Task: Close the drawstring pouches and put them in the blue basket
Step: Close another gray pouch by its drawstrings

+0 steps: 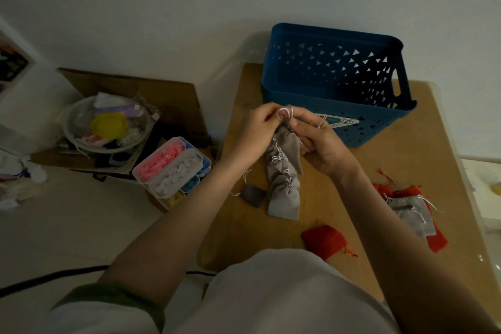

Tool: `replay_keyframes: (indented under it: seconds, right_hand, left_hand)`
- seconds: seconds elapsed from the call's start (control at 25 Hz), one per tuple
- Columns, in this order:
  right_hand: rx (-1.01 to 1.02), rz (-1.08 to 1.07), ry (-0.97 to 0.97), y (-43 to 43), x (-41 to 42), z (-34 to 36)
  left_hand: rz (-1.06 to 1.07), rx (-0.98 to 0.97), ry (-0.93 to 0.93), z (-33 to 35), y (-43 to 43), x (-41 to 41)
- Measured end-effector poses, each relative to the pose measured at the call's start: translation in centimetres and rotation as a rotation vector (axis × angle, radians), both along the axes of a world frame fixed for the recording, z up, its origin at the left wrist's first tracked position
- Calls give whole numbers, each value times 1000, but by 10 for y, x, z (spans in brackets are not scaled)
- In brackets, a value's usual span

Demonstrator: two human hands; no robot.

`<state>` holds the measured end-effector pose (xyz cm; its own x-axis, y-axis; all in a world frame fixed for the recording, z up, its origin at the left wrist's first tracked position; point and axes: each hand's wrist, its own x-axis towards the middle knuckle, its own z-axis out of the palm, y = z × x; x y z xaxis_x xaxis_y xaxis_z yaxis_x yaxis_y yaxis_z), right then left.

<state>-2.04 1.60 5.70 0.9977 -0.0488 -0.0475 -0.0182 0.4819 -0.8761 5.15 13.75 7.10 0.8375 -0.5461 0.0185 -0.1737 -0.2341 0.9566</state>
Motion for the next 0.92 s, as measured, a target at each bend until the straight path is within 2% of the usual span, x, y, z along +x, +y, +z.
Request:
replay_keyframes:
  seconds: [0.12,0.32,0.4,0.52,0.56,0.72,0.84,0.92]
  right_hand:
    - [-25,-73,20,0,1,1]
    - [-94,-112,40,3,-3,12]
    - [-103,-142,37,4,-1,13]
    - [-96,-159,56,1,1,12]
    - [-111,-149,65,-1,0,13]
    - [-236,-60,101,-12,1,3]
    - [-300,-54,113,-16,2,-1]
    - [-303,-21,119,-16,0,-1]
  left_hand:
    - [52,-93,89,1,-9,-16]
    - [62,-26,97,2,-12,-23]
    - [57,-22,163,4,-13,-22]
    - [-6,-224,373,8,-9,-15]
    - [-60,-237,362,9,-6,-12]
    - [-190,12,61,9,1,1]
    - [-205,46,67,12,4,10]
    - [-245,133,29,15,6,17]
